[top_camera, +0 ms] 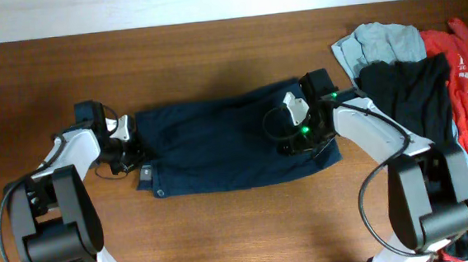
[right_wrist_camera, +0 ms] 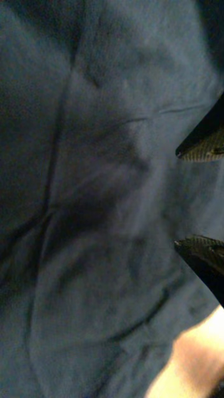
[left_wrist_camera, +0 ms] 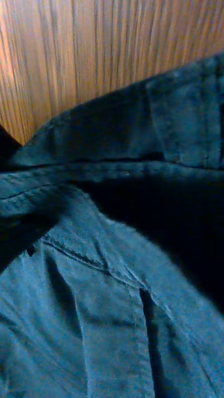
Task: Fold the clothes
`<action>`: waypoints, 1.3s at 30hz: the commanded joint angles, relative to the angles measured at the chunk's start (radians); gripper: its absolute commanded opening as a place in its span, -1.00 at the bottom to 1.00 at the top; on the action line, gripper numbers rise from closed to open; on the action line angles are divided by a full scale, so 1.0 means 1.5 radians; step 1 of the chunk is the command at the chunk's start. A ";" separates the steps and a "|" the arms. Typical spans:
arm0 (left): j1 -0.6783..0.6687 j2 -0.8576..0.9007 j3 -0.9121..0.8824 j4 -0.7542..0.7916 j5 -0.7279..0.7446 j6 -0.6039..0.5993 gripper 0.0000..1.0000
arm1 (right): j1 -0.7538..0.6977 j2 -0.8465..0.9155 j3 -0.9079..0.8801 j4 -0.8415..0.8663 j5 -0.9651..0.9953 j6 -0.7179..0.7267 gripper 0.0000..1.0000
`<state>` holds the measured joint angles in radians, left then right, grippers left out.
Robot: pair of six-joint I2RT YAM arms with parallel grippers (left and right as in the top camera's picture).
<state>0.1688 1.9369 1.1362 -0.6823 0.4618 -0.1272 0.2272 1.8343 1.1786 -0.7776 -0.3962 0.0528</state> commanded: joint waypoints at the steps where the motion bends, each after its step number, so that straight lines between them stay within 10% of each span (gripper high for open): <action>1: -0.007 0.050 -0.033 -0.009 -0.003 0.011 -0.92 | 0.005 0.042 -0.002 0.000 0.034 0.026 -0.13; 16: 0.023 -0.084 0.290 -0.333 -0.087 0.127 -0.99 | 0.005 0.049 -0.001 -0.005 -0.061 0.028 -0.24; 32: -0.314 -0.084 0.397 -0.329 -0.153 0.022 -0.99 | 0.006 0.047 -0.001 -0.018 -0.069 0.028 -0.04; 39: -0.310 -0.085 0.490 -0.425 -0.274 -0.007 -0.99 | 0.006 0.047 -0.001 -0.022 -0.060 0.028 -0.03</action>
<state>-0.3332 1.8267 1.7638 -1.2659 0.1600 -0.1032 0.2272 1.9068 1.1778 -0.8074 -0.4873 0.0975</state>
